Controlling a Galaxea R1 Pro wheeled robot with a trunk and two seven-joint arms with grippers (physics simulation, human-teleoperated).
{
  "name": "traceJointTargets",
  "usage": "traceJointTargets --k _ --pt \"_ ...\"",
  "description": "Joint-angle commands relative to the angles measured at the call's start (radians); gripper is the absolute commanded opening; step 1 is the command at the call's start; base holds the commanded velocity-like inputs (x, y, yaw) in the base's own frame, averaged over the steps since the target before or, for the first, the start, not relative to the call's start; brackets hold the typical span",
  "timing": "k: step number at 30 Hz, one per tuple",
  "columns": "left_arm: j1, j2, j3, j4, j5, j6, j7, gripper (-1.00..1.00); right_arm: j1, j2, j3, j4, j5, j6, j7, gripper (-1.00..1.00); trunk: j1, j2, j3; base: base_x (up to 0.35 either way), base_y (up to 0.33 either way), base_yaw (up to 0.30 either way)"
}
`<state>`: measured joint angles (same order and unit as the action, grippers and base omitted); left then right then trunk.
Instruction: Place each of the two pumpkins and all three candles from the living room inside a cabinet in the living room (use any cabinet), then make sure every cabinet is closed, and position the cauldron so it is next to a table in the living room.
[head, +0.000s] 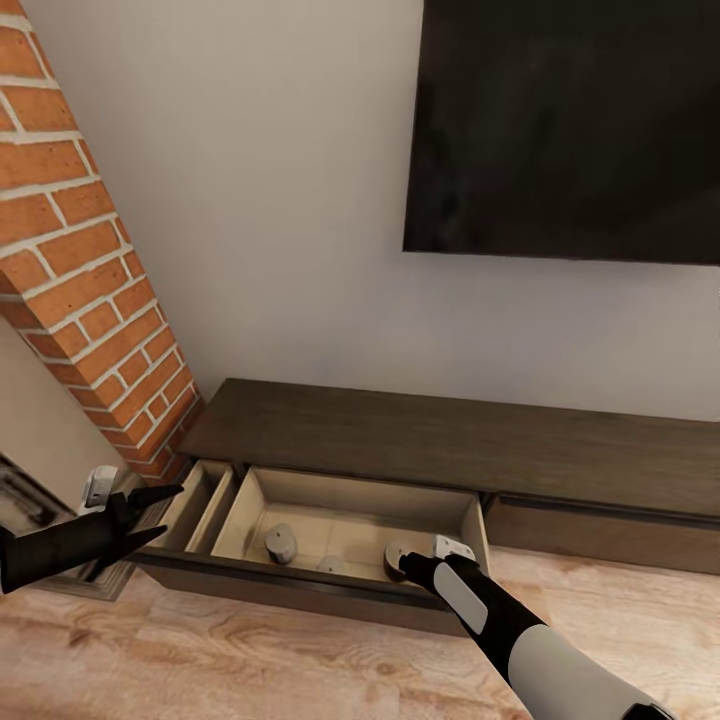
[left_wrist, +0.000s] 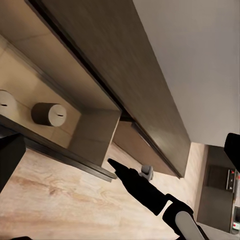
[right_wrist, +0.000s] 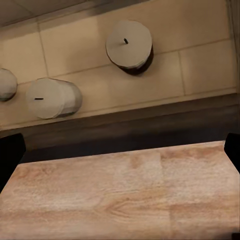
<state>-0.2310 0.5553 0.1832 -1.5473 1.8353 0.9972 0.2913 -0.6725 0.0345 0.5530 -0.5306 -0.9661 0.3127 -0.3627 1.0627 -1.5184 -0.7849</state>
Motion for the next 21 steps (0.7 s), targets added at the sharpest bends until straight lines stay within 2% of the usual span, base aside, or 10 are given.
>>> traceJointTargets --k 1,6,21 --pt "-0.001 0.000 0.001 -0.001 0.010 0.003 0.011 1.00 -0.001 -0.001 0.005 -0.002 -0.007 0.002 -0.008 1.00 -0.004 0.007 0.002 0.000 0.000 0.000" --pt "-0.001 0.000 0.001 -0.001 0.010 0.003 0.011 1.00 -0.001 -0.001 0.005 -0.002 -0.006 0.002 -0.008 1.00 -0.023 0.042 0.018 -0.140 0.000 0.000" --pt "-0.001 0.000 0.001 -0.001 0.010 0.003 0.011 1.00 -0.001 -0.001 0.005 -0.002 -0.006 0.002 -0.008 1.00 -0.081 0.147 0.065 -0.312 0.000 0.000"
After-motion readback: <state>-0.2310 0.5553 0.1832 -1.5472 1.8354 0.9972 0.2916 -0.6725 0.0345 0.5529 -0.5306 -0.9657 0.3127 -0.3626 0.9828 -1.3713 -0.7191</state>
